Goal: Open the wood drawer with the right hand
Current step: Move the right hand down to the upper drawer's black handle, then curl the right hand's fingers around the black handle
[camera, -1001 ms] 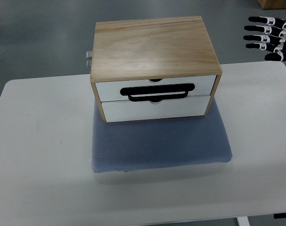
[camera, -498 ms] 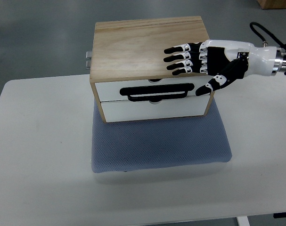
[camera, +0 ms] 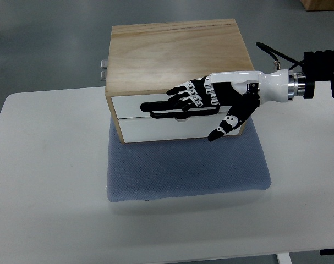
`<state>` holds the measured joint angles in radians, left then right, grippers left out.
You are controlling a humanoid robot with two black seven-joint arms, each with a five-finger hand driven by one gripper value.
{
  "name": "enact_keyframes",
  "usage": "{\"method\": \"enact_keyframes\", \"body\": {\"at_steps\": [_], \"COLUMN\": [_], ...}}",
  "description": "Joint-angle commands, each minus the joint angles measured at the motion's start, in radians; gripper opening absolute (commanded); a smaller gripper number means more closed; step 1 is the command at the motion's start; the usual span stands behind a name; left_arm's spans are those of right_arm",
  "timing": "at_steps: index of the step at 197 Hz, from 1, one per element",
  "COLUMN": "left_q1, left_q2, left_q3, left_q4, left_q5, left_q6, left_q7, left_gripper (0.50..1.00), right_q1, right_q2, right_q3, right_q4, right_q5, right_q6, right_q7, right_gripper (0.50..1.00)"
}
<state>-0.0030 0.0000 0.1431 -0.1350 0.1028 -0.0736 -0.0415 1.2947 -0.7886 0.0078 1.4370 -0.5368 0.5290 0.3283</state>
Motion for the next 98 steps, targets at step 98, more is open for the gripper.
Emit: {"method": "enact_keyframes", "body": {"at_steps": [98], "left_q1": [0.000], "left_q2": [0.000], "left_q3": [0.000], "left_q4": [0.000], "left_q5": [0.000], "left_q6": [0.000], "left_q7": [0.000], "left_gripper": [1.000], "right_q1": [-0.006], "right_q2": [0.061], "right_q3": [-0.012], "right_q4": [-0.107], "right_q5": [-0.074], "right_q6": [-0.026], "right_q7": [0.000], "right_gripper": [0.954]}}
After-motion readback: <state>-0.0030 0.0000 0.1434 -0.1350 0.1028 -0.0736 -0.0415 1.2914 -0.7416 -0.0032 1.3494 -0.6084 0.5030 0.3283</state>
